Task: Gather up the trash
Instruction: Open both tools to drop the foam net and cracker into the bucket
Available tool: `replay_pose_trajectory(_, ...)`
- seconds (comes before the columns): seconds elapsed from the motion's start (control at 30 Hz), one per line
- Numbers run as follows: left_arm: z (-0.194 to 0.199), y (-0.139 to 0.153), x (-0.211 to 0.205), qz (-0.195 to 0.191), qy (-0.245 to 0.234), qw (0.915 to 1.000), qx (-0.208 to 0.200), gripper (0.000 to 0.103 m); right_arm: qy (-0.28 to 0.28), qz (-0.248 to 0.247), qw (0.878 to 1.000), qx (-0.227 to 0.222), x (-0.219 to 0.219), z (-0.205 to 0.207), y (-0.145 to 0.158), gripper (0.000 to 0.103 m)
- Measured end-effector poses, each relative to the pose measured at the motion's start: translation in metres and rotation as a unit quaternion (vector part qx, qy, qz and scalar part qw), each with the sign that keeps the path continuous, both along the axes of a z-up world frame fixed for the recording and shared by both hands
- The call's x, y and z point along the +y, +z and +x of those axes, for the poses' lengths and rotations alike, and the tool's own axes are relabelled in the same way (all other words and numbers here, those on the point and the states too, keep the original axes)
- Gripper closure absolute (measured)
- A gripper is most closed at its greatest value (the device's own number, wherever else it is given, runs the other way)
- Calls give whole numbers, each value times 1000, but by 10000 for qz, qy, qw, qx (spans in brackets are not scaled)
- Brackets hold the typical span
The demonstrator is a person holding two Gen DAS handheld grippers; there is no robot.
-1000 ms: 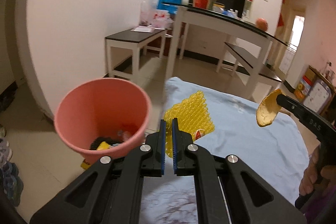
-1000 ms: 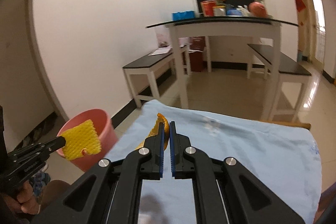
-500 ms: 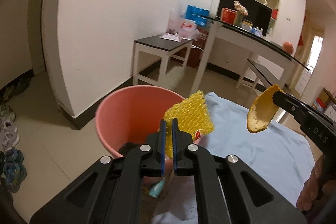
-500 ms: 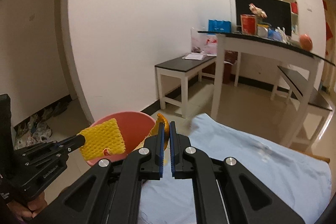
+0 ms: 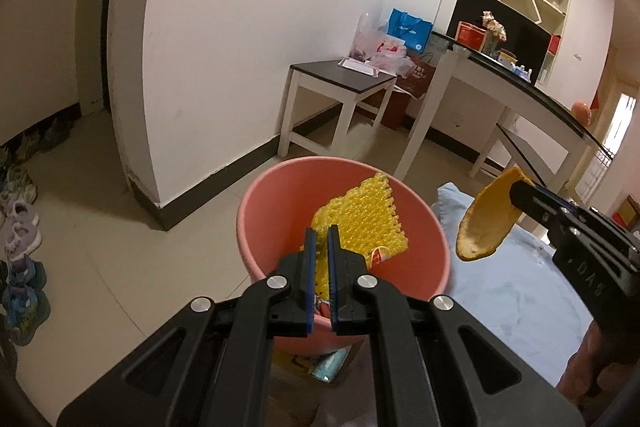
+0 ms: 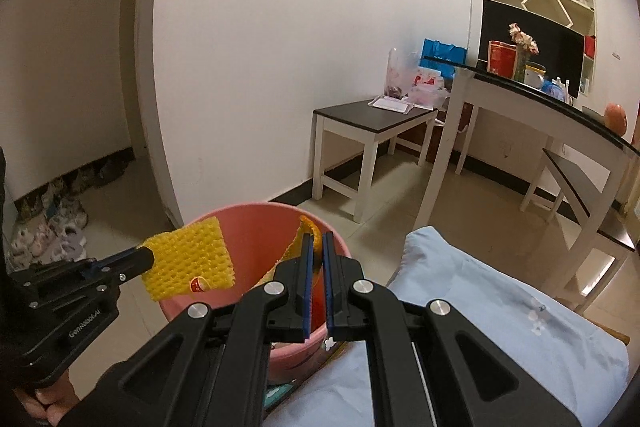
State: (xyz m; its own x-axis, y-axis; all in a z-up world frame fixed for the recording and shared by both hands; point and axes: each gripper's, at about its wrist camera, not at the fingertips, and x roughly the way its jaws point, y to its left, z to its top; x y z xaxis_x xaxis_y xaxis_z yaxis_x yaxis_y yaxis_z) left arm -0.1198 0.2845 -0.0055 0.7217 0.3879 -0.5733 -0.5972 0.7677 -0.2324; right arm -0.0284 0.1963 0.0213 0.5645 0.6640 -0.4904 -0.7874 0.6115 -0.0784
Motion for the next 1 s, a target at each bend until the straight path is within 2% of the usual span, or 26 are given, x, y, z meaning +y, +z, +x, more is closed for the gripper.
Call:
replay_pose_trajectory(0.47, 12, -18, 18, -77, 67, 9998, 181, 98, 25, -385, 9992, 116, 28, 17, -33, 99)
replay_pose_trajectory(1.0, 19, -30, 21, -114, 92, 9994, 298, 97, 79, -481, 9985, 240, 39, 27, -46, 99)
